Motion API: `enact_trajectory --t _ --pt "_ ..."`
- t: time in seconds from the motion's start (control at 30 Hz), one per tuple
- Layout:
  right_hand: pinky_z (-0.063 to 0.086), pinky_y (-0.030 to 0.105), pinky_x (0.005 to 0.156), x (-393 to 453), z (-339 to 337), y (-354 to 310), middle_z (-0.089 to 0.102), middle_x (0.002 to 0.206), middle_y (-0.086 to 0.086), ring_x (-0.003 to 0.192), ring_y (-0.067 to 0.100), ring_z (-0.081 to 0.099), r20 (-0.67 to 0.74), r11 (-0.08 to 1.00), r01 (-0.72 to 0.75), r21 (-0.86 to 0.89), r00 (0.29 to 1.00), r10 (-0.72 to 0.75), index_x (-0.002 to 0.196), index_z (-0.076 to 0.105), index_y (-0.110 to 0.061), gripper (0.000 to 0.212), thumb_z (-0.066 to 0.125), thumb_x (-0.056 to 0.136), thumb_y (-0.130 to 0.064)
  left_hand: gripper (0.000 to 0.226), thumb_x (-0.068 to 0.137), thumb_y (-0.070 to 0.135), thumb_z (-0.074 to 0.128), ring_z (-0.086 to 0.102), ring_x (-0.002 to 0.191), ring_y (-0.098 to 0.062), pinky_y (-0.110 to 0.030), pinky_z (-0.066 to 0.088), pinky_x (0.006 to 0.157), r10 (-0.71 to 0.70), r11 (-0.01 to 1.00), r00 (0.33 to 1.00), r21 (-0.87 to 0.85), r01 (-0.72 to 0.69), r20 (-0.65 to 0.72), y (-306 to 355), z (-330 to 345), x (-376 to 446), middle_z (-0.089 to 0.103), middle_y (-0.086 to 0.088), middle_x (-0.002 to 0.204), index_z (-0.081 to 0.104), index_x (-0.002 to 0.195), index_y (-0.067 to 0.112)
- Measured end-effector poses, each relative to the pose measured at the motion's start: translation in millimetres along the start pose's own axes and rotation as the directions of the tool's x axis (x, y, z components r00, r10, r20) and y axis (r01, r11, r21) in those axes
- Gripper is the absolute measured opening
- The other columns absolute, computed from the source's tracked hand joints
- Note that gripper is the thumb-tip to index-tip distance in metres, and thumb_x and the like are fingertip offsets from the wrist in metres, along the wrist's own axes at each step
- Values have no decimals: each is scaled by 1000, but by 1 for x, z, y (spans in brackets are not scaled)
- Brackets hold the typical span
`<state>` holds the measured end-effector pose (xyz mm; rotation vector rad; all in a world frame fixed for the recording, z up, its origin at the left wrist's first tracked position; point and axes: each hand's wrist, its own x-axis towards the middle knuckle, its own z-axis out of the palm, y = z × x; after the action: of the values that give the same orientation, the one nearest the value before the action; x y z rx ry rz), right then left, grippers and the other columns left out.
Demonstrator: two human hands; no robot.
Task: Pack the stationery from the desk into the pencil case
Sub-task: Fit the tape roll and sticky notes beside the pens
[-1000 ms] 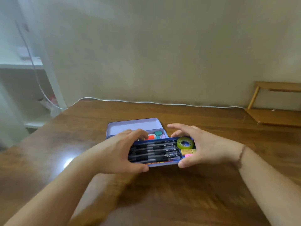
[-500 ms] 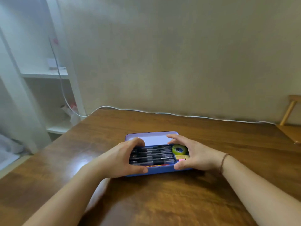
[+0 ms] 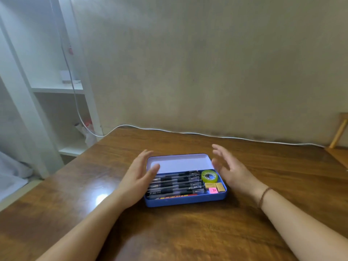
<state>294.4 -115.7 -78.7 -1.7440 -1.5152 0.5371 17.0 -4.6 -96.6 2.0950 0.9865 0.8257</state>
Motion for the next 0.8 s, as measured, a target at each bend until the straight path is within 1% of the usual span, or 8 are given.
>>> enact_trajectory --t 0.13,0.23,0.3,0.37,0.47,0.57,0.7,0.8 --pt "30 32 95 16 8 -1 42 151 1 137 21 37 20 959 -245 140 969 245 150 21 -32 91 21 73 -81 101 69 82 21 27 144 -17 -27 19 107 -300 947 953 -105 303 40 -3 0 11 31 4 155 16 153 26" --pt "37 27 86 17 13 -1 45 148 1 127 20 45 36 925 -295 240 955 295 149 19 -36 91 25 71 -83 75 91 68 22 35 137 -19 -36 25 116 -360 892 933 -283 352 25 2 7 25 36 2 148 23 150 22" --pt "34 21 79 15 13 -4 48 146 1 119 15 45 43 894 -312 322 948 315 149 18 -37 90 28 72 -82 47 99 54 25 48 118 -16 -32 41 103 -395 825 919 -436 359 9 3 6 26 52 -3 134 42 134 27" --pt "27 29 91 14 10 -3 49 145 1 131 18 38 39 873 -306 379 948 315 150 20 -33 91 29 73 -82 51 89 67 22 49 109 -14 -22 40 90 -365 826 930 -447 343 40 15 3 22 57 4 114 46 118 33" --pt "13 45 112 10 3 0 54 141 1 139 22 29 -18 857 -246 453 959 284 148 30 -29 96 26 70 -84 75 87 70 24 47 129 -25 -42 27 110 -367 747 930 -601 285 -16 14 -9 12 54 -4 136 35 145 24" --pt "23 48 109 3 0 -3 63 123 2 122 22 48 -120 851 -170 497 958 262 132 50 -31 80 23 75 -80 59 92 63 31 61 107 -25 -46 40 100 -325 724 941 -665 186 -91 15 -17 6 68 -5 113 60 121 20" --pt "42 28 75 -10 4 -4 68 91 4 88 19 60 -149 889 -153 432 960 238 95 70 -20 42 46 92 -54 20 93 38 59 62 81 -14 -27 46 76 -128 933 980 -353 66 -153 12 -6 -8 69 5 78 70 81 28" --pt "45 22 68 -21 13 3 68 88 -6 86 13 62 -186 977 -127 169 970 158 78 71 -26 10 68 86 -30 15 83 49 67 49 101 -2 -23 40 86 96 975 995 203 -89 -23 4 4 -19 60 17 104 65 90 37"
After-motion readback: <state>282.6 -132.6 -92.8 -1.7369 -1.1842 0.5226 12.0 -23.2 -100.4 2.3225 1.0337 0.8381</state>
